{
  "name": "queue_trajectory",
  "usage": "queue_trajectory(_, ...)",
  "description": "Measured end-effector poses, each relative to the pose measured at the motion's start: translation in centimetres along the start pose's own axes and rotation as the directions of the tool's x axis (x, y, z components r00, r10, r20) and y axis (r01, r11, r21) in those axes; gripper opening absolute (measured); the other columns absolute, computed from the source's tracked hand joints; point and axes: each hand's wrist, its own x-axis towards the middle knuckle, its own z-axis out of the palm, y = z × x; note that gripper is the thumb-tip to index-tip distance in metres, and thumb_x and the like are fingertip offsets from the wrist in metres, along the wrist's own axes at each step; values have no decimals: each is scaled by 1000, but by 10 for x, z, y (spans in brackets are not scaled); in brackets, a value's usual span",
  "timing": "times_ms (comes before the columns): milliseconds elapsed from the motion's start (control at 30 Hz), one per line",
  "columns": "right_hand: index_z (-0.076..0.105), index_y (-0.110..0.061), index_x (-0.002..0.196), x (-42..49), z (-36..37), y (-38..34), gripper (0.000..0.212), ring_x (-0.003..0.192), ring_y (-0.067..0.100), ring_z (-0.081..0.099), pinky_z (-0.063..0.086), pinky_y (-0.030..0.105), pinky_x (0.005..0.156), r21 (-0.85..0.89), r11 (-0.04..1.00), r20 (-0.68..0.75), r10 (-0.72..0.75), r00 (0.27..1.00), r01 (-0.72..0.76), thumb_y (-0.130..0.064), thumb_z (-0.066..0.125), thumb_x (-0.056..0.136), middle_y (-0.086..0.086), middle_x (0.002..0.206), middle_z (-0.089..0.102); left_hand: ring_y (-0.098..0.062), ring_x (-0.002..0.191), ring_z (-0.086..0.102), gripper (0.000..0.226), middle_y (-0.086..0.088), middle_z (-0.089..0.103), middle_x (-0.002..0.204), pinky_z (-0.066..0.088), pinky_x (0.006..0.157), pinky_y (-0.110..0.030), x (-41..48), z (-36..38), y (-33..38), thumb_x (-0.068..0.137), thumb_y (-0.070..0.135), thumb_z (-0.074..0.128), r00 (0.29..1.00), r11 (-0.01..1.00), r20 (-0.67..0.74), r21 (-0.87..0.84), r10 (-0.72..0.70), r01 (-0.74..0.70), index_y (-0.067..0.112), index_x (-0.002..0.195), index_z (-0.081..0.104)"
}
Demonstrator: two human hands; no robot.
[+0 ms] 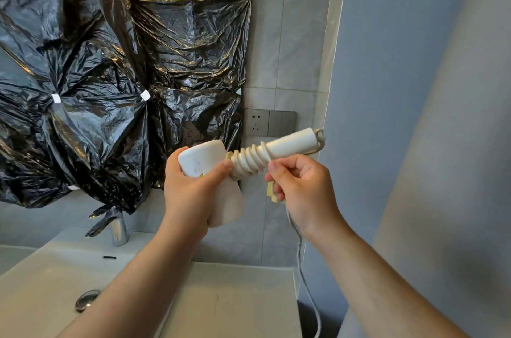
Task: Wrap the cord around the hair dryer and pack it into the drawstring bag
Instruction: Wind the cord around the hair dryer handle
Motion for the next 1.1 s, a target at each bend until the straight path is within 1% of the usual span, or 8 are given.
queue_trajectory(200, 60, -7, 68, 3, -13, 5, 22, 44, 11, 39, 31, 20, 40, 179, 963, 208, 161, 965, -199, -14, 66, 88, 2, 55, 59, -37, 92, 67, 72, -22, 66, 115, 58, 69, -60, 6, -7, -5, 57, 34, 85, 969, 977, 192, -119, -155, 180, 17, 121, 58)
queue_trajectory(333, 70, -16, 63, 12, -32, 9, 15, 48, 11, 43, 34, 18, 43, 143, 905, 523, 275, 807, -401, -25, 80, 70, 8, 66, 53, -33, 82, 66, 53, -21, 68, 98, 58, 64, -47, 8, -13, -1, 70, 26, 75, 902, 975, 394, -61, -174, 215, 8, 118, 61)
queue_trajectory(433, 71, -11, 86, 22, -49, 5, 14, 59, 9, 56, 46, 19, 52, 8, 922, 675, 279, 682, -386, 1, 69, 80, 6, 77, 64, -31, 79, 67, 48, -17, 70, 92, 57, 63, -42, 16, -23, 0, 70, 27, 75, 852, 976, 489, -4, -188, 217, 9, 113, 64)
queue_trajectory(533, 65, -10, 101, 29, -61, -5, 26, 65, 9, 61, 51, 18, 57, -152, 932, 770, 320, 552, -328, 8, 63, 82, 3, 84, 71, -39, 91, 66, 68, -25, 67, 109, 57, 71, -51, 23, -32, -2, 62, 33, 79, 802, 973, 555, 74, -223, 219, 10, 122, 59)
queue_trajectory(733, 66, -9, 79, 33, -46, -10, 28, 58, 9, 65, 54, 22, 56, -445, 883, 792, 467, 394, -153, 18, 59, 80, -3, 64, 70, -34, 87, 68, 90, -16, 69, 105, 57, 67, -46, 24, -34, 1, 43, 44, 93, 677, 965, 689, 143, -257, 221, 17, 122, 58)
queue_trajectory(867, 65, -12, 81, 34, -41, -8, 19, 54, 10, 57, 46, 18, 46, -538, 833, 738, 539, 407, -128, 6, 62, 86, 3, 67, 64, -31, 87, 67, 91, -17, 65, 109, 59, 70, -49, 32, -38, 12, 35, 37, 95, 706, 959, 665, 273, -243, 74, 30, 118, 58)
queue_trajectory(967, 65, -10, 77, 33, -36, 1, 12, 44, 5, 51, 41, 17, 43, -652, 747, 601, 611, 515, -126, -1, 68, 84, 2, 61, 63, -25, 89, 67, 88, -11, 65, 108, 60, 74, -42, 30, -34, 19, 41, 36, 86, 764, 898, 628, 410, -150, -160, 36, 122, 52)
queue_trajectory(1100, 69, -12, 72, 30, -27, 13, 11, 43, 6, 51, 44, 20, 45, -743, 659, 415, 591, 691, -117, -5, 66, 80, 2, 58, 62, -17, 91, 64, 92, 4, 62, 106, 54, 72, -29, 25, -24, 17, 45, 36, 87, 826, 786, 562, 530, -43, -319, 43, 126, 45)
